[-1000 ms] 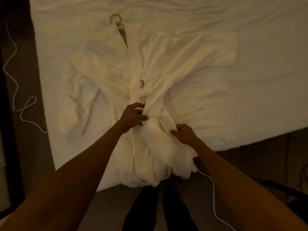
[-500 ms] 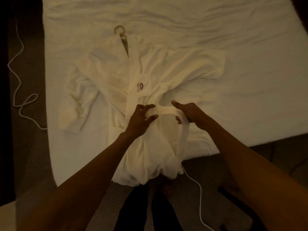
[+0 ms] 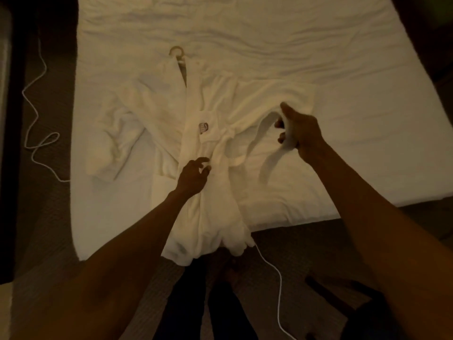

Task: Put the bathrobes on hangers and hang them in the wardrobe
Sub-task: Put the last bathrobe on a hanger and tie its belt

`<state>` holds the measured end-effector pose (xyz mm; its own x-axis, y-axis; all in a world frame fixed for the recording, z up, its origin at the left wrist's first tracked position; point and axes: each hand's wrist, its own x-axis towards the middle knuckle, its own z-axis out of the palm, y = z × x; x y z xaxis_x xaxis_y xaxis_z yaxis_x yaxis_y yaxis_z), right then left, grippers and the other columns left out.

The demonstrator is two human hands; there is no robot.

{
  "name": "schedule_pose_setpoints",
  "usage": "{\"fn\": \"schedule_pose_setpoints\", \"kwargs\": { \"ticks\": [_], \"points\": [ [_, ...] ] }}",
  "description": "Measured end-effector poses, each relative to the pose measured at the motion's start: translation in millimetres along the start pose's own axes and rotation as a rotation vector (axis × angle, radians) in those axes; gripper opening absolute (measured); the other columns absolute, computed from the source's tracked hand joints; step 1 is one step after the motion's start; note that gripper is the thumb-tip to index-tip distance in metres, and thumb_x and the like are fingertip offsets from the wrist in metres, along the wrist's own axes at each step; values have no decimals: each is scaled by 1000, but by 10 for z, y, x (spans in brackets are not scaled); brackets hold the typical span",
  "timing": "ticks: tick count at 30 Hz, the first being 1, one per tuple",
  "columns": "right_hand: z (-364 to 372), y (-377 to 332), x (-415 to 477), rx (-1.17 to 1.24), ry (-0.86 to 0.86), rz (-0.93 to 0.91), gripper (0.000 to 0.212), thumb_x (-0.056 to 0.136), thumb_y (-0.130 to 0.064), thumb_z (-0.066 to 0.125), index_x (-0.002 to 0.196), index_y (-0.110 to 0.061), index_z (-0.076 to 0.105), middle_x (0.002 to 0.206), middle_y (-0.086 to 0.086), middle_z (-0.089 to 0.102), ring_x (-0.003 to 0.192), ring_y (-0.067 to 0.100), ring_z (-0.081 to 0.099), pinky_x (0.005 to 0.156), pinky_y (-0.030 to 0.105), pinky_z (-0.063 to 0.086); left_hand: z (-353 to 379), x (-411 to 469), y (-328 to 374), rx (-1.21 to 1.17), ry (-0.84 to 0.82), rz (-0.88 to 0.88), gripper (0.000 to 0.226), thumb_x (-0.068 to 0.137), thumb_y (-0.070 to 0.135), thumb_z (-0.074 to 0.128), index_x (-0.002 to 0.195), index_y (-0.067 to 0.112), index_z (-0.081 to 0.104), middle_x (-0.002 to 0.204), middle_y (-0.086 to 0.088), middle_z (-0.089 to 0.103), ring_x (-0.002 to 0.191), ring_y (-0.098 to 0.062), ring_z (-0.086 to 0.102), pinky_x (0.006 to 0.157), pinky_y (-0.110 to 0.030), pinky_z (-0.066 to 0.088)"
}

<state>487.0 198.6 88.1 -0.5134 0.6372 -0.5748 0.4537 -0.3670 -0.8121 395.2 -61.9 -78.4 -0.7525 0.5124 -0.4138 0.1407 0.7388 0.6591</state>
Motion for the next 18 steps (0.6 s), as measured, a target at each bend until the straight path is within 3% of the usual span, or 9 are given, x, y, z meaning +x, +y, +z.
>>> {"fn": "schedule_pose_setpoints", "kwargs": {
  "ticks": [3,5,7,9,12,15,18],
  "points": [
    [249,472,-42,-162,-52,-42,32,97,-31,57,89,-1,64,68,11,63,36,11,53,39,21,44,-126,-110,-148,-19,230,-42,26,97,32,55,121,23,61,107,-5,64,97,-25,63,82,-35,50],
    [445,874,-16,-191,-66,-29,29,99,-27,54,96,1,61,67,11,62,37,10,53,42,22,44,-241,-164,-334,34,393,-113,28,97,27,54,124,20,58,111,-7,61,102,-28,59,85,-41,50],
    [689,1241,13,-292,-103,0,27,99,-26,52,101,0,58,69,8,65,42,15,56,47,28,45,-362,-197,-559,51,478,-299,35,98,29,52,131,19,51,123,-11,56,116,-30,51,93,-47,45],
    [972,1539,-1,-373,-198,-2,22,99,-25,52,103,-4,56,77,9,69,51,18,60,52,31,48,-470,-201,-781,5,432,-488,43,101,36,45,140,17,42,137,-15,49,128,-33,44,101,-51,38],
    [1407,1830,-17,-456,-286,1,23,95,-32,58,99,-9,56,89,12,71,61,17,63,58,30,50,-579,-162,-1068,-187,200,-647,60,104,52,27,148,12,37,148,-16,44,134,-35,43,110,-47,35],
    [1855,1933,2,-553,-293,20,58,85,-56,61,118,-9,54,112,9,67,94,25,67,85,40,54,-556,-190,-1191,-621,91,-775,65,101,59,30,140,11,49,137,-8,54,116,-27,54,95,-38,44],
    [2219,1875,-11,-643,-228,63,94,80,-68,60,143,-3,33,143,15,45,131,33,45,109,41,38,-518,-331,-1168,-1022,-31,-770,40,97,49,46,111,18,67,109,-2,66,96,-20,59,82,-33,44]
  ]
}}
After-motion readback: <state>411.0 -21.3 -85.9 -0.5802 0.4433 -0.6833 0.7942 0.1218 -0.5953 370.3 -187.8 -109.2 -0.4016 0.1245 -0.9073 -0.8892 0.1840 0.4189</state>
